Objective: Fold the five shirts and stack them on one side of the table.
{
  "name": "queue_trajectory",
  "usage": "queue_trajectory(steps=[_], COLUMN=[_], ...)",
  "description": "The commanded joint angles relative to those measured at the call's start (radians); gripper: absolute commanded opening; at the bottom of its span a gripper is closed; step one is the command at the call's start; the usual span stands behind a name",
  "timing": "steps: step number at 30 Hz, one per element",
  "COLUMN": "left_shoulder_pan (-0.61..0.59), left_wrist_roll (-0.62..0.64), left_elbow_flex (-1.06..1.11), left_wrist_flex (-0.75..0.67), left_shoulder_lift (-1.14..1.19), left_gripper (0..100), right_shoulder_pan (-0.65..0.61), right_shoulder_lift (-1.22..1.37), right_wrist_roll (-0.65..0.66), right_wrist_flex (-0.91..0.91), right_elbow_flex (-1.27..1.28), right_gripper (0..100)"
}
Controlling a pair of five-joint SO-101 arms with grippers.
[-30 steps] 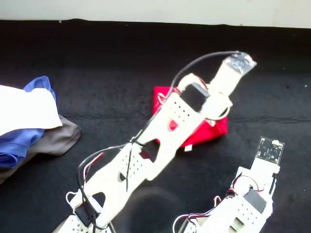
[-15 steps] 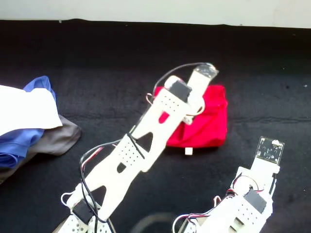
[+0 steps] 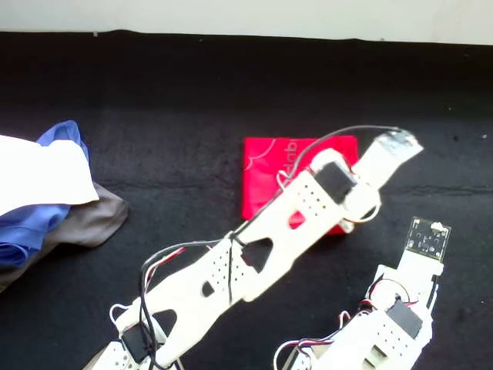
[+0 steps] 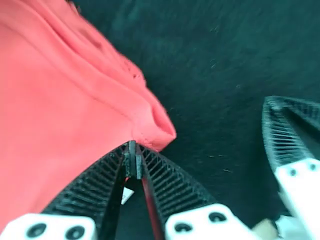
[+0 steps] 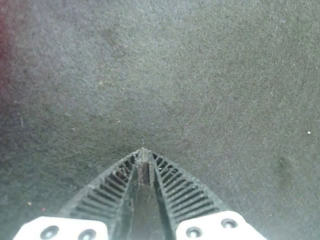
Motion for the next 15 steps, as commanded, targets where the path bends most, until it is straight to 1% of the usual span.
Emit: queue_trajectory(steps=[1, 5, 8, 10, 15], left_shoulder_pan=[-0.012, -0.07, -0.085, -0.073, 0.001], left_wrist_roll=[0.0, 0.0, 0.0, 0.0, 0.002], left_elbow_flex=[-0.033, -0.03, -0.033, -0.035, -0.035], left_wrist_flex=[0.003, -0.002, -0.002, -0.002, 0.005], left_shoulder_lift=[-0.117, -0.114, -0.047, 0.007, 0.105], left_gripper=[1, 1, 1, 1, 1], right_shoulder_pan=[-0.01, -0.01, -0.01, -0.01, -0.01], right_shoulder_lift=[-0.016, -0.016, -0.016, -0.016, -0.016], right_wrist_roll=[0.005, 0.005, 0.005, 0.005, 0.005], right_wrist_flex=[0.005, 0.005, 0.005, 0.005, 0.005], right_elbow_flex=[0.074, 0.074, 0.074, 0.074, 0.074], right_gripper=[0.5, 0.5, 0.5, 0.5, 0.5])
